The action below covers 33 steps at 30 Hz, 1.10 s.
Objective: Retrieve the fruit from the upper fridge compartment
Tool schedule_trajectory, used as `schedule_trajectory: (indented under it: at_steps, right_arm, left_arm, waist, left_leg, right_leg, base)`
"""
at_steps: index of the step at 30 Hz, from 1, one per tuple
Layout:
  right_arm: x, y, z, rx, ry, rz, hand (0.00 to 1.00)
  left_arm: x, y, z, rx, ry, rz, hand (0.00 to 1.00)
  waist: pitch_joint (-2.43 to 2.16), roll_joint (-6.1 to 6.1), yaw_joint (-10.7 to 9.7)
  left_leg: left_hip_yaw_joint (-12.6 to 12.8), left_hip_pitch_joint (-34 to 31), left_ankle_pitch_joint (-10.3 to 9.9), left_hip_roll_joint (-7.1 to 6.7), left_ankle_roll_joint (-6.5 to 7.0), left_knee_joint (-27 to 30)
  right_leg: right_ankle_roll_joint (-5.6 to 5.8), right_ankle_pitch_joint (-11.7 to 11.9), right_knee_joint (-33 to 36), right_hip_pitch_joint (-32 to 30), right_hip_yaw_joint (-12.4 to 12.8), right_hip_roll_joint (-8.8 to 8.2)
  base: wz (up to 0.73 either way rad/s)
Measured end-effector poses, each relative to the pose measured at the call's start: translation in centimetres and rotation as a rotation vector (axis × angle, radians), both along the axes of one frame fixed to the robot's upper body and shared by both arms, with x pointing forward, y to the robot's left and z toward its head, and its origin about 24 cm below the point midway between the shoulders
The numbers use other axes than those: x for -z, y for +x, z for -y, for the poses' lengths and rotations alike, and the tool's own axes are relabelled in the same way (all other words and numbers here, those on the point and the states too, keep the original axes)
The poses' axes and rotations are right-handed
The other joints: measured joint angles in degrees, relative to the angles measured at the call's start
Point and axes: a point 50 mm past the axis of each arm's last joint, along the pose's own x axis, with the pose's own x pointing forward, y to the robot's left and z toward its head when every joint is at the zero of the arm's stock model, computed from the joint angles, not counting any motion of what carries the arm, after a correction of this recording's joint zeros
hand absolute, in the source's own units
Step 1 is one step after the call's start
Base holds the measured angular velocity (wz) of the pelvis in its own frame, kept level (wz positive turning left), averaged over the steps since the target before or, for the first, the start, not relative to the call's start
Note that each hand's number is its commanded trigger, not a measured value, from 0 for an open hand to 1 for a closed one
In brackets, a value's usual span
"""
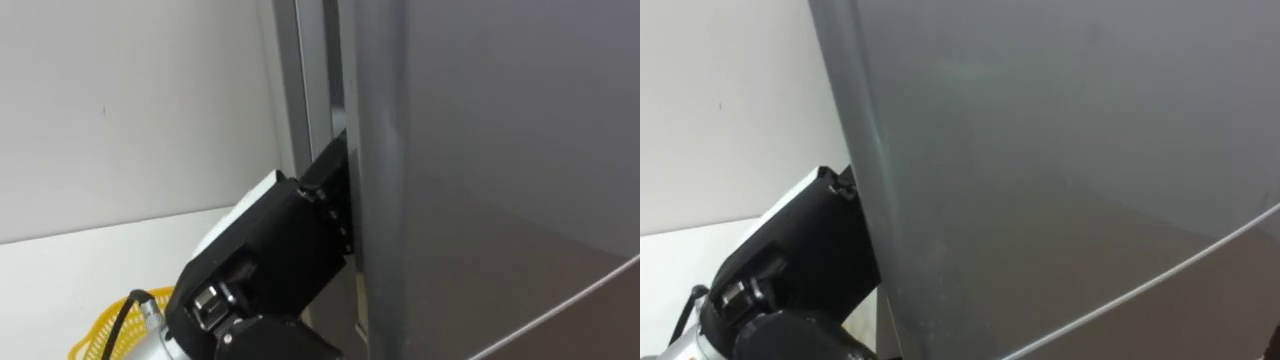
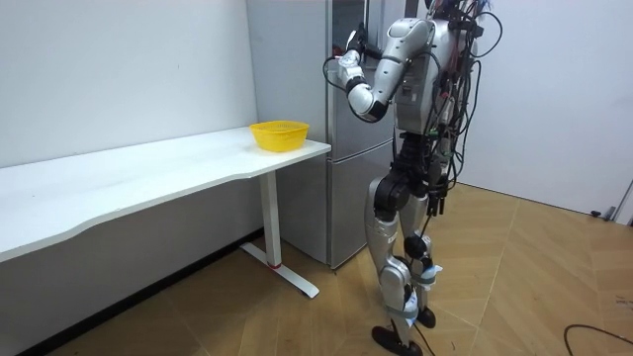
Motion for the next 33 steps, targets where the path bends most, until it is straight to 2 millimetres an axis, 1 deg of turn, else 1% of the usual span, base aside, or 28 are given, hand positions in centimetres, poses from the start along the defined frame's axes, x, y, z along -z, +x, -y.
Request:
schedule_trajectory:
  at_steps: [3,5,10,12,15,18,20,24,26,28,29,30,33]
  right_arm:
    - [0.0,-0.1,-0.1,-0.020,0.009,-0.012,0.00]
    - [0.0,-0.1,-0.2,-0.025,0.021,-0.018,0.00]
    - [0.1,-0.1,-0.3,-0.009,0.034,-0.019,0.00]
    - [0.1,-0.1,-0.3,-0.005,0.035,-0.017,0.00]
    - [0.0,0.1,-0.3,-0.007,0.033,-0.012,0.00]
    - [0.0,0.0,-0.2,0.001,0.031,-0.015,0.00]
    - [0.0,-0.2,0.0,0.010,0.027,-0.019,0.00]
    - [0.0,-0.1,0.0,0.010,0.028,-0.017,0.00]
    - [0.0,-0.1,0.0,0.009,0.028,-0.017,0.00]
    - [-0.1,0.0,0.1,0.010,0.026,-0.016,0.00]
    - [-0.1,0.0,0.2,0.013,0.025,-0.015,0.00]
    - [-0.1,0.0,0.2,0.016,0.024,-0.015,0.00]
    - [-0.1,0.0,0.4,0.028,0.017,-0.011,0.00]
  left_arm:
    - [0.0,0.0,0.1,0.019,-0.005,-0.007,0.00]
    - [0.1,-0.1,0.2,0.038,-0.015,-0.014,0.00]
    - [0.2,-0.3,0.6,0.084,-0.014,-0.013,0.00]
    - [0.2,-0.4,0.9,0.101,-0.011,-0.012,0.00]
    - [0.0,-0.4,1.0,0.120,-0.004,0.004,0.00]
    - [-0.2,-0.4,1.5,0.143,0.003,0.016,0.00]
    - [-0.2,-0.5,1.8,0.161,0.006,0.016,0.00]
    - [-0.4,-0.6,2.1,0.187,0.014,0.032,0.00]
    - [-0.4,-0.7,2.4,0.203,0.017,0.035,0.00]
    - [-0.5,-0.7,2.6,0.217,0.021,0.038,0.00]
    - [-0.5,-0.8,2.8,0.226,0.023,0.040,0.00]
    - [-0.5,-0.8,2.9,0.231,0.024,0.041,0.00]
    - [-0.6,-0.9,3.3,0.269,0.027,0.042,0.00]
  waist:
    - [0.03,-0.05,0.0]
    - [0.03,-0.05,0.1]
    - [-0.02,-0.17,0.0]
    - [-0.05,-0.20,-0.2]
    - [-0.08,-0.18,-1.1]
    - [-0.12,-0.22,-1.5]
    - [-0.20,-0.23,-1.5]
    - [-0.21,-0.31,-1.8]
    - [-0.22,-0.29,-1.8]
    - [-0.30,-0.16,-2.3]
    - [-0.46,0.09,-2.8]
    - [-0.49,0.12,-2.9]
    - [-0.80,0.66,-2.9]
  left_leg:
    - [0.1,0.0,0.0,0.00,0.00,0.0]
    - [1.2,0.1,0.0,0.07,0.00,0.0]
    - [1.5,0.1,0.0,0.05,0.00,0.0]
    - [1.5,0.1,0.0,0.05,0.00,0.0]
    - [1.5,0.0,0.0,0.05,-0.01,0.0]
    - [1.7,0.1,0.0,0.06,-0.01,0.0]
    - [2.8,0.3,0.0,0.12,-0.01,0.0]
    - [3.9,0.3,0.0,0.26,0.00,-0.1]
    - [4.5,0.7,0.0,0.36,-0.01,-0.1]
    - [4.8,0.7,0.0,0.39,-0.01,-0.1]
    - [5.1,0.7,0.0,0.39,-0.01,-0.1]
    - [5.1,0.7,0.0,0.40,0.00,-0.1]
    - [6.0,0.7,0.0,0.49,-0.01,-0.1]
  right_leg:
    - [0.00,0.0,0.0,0.0,0.1,0.00]
    - [0.01,0.0,0.0,-0.1,0.3,-0.02]
    - [0.02,0.0,0.0,-0.1,0.5,-0.06]
    - [0.02,0.0,0.0,-0.1,0.5,-0.05]
    - [0.02,0.0,0.1,-0.4,0.6,-0.02]
    - [0.04,0.1,0.1,-0.6,1.5,0.12]
    - [0.06,0.1,0.3,-1.1,2.4,0.21]
    - [0.03,0.4,0.4,-1.4,3.4,0.58]
    - [0.02,0.6,0.3,-1.4,4.4,0.67]
    - [0.04,0.7,0.1,-1.4,4.5,0.69]
    - [0.06,0.7,0.1,-1.4,4.5,0.69]
    - [0.06,0.7,0.1,-1.5,4.6,0.70]
    - [0.02,0.9,0.2,-2.1,5.4,0.81]
  base:
    - [0.00]
    - [-0.04]
    - [-0.01]
    - [0.00]
    - [-0.02]
    - [-0.13]
    - [-0.18]
    - [-0.19]
    - [-0.21]
    - [-0.09]
    - [0.00]
    - [-0.06]
    - [-0.15]
